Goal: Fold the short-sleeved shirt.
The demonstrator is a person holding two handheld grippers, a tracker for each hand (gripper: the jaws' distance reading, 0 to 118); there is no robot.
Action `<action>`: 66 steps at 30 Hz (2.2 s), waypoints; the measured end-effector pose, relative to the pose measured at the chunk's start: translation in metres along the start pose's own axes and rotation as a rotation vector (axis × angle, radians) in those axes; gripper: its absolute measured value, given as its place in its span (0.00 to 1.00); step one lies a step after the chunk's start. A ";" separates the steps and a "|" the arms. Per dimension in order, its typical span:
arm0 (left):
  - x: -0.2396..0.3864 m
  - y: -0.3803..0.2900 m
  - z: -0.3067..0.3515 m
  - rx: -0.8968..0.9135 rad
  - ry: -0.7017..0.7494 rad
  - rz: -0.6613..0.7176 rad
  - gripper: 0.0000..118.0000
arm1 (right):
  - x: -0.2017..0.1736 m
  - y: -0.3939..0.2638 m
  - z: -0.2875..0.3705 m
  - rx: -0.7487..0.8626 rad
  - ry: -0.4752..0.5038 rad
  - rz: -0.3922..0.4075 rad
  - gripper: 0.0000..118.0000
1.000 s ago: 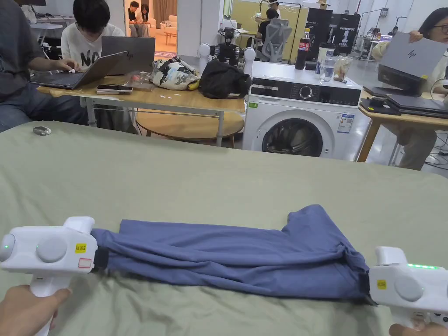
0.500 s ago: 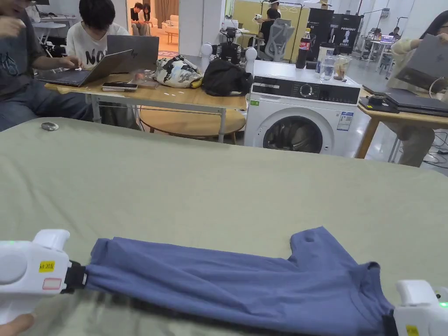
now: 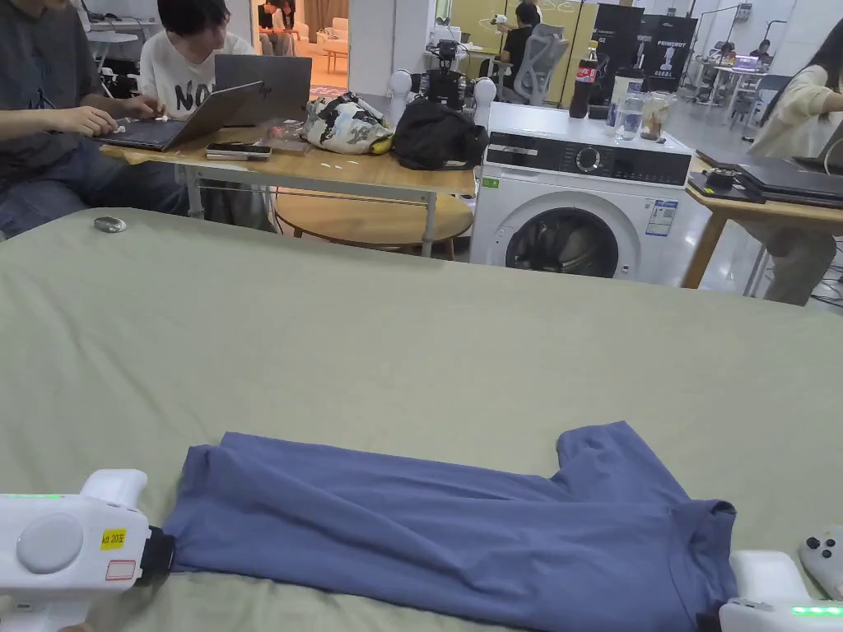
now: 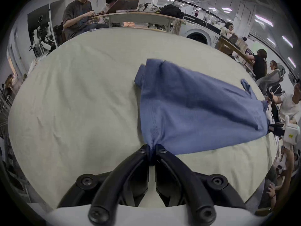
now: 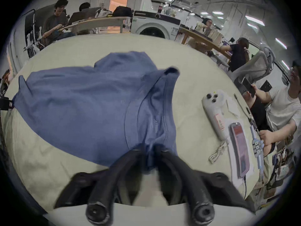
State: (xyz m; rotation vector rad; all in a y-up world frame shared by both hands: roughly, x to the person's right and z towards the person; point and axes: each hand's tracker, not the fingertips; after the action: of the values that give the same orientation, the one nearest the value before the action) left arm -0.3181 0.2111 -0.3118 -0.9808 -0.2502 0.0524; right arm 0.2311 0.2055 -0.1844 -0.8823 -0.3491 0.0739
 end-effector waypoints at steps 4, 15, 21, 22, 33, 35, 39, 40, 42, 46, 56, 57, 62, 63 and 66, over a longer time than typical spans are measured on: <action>0.011 0.011 0.014 0.145 -0.018 0.001 0.36 | -0.006 0.019 0.030 0.164 0.018 -0.067 0.42; 0.080 0.018 0.037 0.541 -0.027 -0.124 0.20 | -0.068 0.046 0.053 0.517 0.065 -0.181 0.00; 0.086 0.036 0.028 0.516 0.008 -0.136 0.00 | -0.088 0.057 0.049 0.549 0.088 -0.178 0.00; 0.083 0.042 0.026 0.507 0.010 -0.136 0.00 | -0.091 0.059 0.047 0.550 0.090 -0.170 0.00; 0.009 0.182 -0.065 0.030 -0.012 -0.038 0.14 | -0.089 0.068 0.019 0.475 0.104 -0.098 0.00; 0.001 0.193 -0.083 -0.037 -0.042 -0.004 0.36 | -0.087 0.067 0.013 0.456 0.099 -0.093 0.00; -0.004 0.198 -0.123 -0.156 -0.026 0.022 0.56 | -0.080 0.064 -0.001 0.408 0.082 -0.099 0.00; -0.003 0.197 -0.132 -0.176 -0.012 0.010 0.56 | -0.077 0.063 -0.003 0.399 0.083 -0.104 0.00; 0.003 0.188 -0.151 -0.270 0.058 -0.054 0.56 | -0.073 0.062 -0.006 0.379 0.079 -0.112 0.00; 0.035 0.168 -0.136 -0.116 0.130 -0.130 0.49 | -0.063 0.061 -0.009 0.351 0.067 -0.118 0.00; 0.026 0.156 -0.100 0.040 0.009 -0.095 0.00 | -0.004 0.120 -0.034 0.235 0.083 -0.169 0.14; 0.026 0.155 -0.094 0.048 0.007 -0.089 0.00 | 0.002 0.135 -0.046 0.174 0.097 -0.156 0.28; 0.026 0.148 -0.066 0.092 -0.026 -0.081 0.00 | 0.015 0.183 -0.114 -0.037 0.117 -0.088 0.48; 0.024 0.148 -0.063 0.104 -0.035 -0.072 0.00 | 0.016 0.187 -0.131 -0.065 0.119 -0.079 0.48; 0.024 0.143 -0.055 0.116 -0.042 -0.067 0.00 | 0.014 0.187 -0.163 -0.141 0.116 -0.053 0.48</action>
State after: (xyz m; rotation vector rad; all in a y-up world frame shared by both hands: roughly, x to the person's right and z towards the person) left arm -0.2720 0.2493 -0.4545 -0.8564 -0.3147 0.0260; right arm 0.3129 0.2064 -0.4192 -1.0118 -0.2718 -0.0517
